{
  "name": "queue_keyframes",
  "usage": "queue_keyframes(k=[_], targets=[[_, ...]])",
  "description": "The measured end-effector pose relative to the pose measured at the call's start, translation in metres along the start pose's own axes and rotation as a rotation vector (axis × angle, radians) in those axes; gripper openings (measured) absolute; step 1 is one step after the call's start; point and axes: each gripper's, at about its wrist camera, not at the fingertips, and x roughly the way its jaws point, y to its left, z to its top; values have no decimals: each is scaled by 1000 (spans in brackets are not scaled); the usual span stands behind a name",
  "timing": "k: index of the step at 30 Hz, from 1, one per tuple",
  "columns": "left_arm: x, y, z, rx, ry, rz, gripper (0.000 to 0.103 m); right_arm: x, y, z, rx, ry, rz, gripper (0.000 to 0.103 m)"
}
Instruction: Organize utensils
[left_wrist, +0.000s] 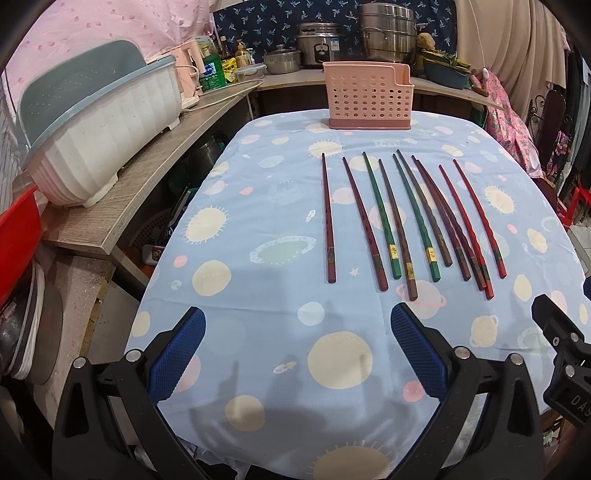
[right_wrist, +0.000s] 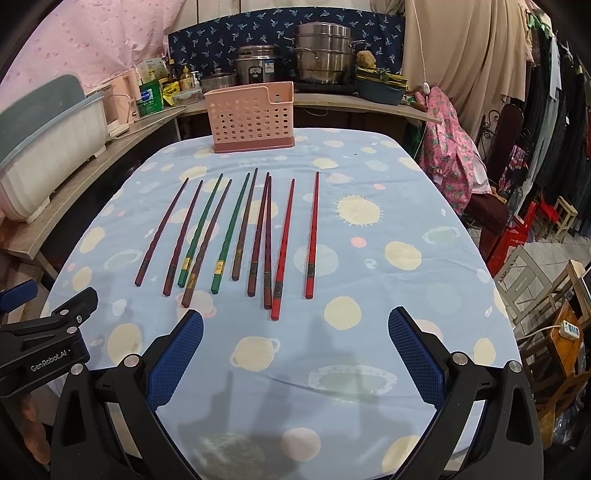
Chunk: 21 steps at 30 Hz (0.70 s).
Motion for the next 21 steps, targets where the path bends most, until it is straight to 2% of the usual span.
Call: queue_keyframes(k=[21], targets=[[-4, 2, 1, -4, -16, 16, 96, -4, 5, 1, -15, -9, 7, 96]])
